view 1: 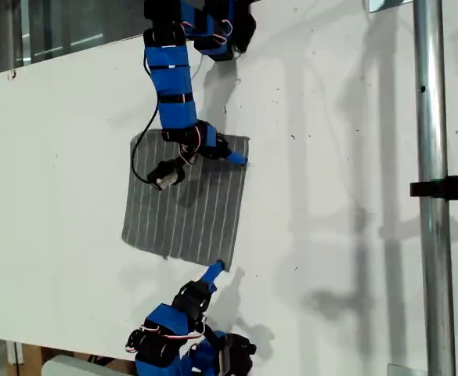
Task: Grasp corners of a towel and fold twice.
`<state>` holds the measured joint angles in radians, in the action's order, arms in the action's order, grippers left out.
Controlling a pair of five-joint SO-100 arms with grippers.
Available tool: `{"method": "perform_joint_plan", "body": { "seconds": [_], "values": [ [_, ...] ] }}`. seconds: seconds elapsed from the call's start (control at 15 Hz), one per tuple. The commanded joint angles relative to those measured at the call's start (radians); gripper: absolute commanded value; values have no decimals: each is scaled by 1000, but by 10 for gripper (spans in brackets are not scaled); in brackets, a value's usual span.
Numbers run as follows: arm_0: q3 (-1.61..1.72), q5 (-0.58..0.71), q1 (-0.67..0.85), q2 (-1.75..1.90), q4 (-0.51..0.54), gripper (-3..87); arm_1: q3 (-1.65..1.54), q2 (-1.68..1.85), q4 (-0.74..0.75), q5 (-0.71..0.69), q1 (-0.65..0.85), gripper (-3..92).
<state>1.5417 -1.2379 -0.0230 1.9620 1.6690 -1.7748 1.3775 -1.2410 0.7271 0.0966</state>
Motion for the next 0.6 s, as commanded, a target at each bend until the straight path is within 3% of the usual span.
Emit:
{"method": "perform_joint_plan", "body": {
  "seconds": [0.0, 0.13, 0.2, 0.53],
  "values": [
    [12, -26, 6, 57, 11, 253, 9, -54, 37, -11, 38, 347],
    [75, -40, 52, 83, 6, 250, 15, -72, 37, -18, 67, 212],
    [100, -29, 78, 78, 5, 254, 28, -84, 26, 2, 72, 4],
    [232, 129, 210, -6, -138, 275, 66, -91, 28, 18, 31, -2]
  ]
}}
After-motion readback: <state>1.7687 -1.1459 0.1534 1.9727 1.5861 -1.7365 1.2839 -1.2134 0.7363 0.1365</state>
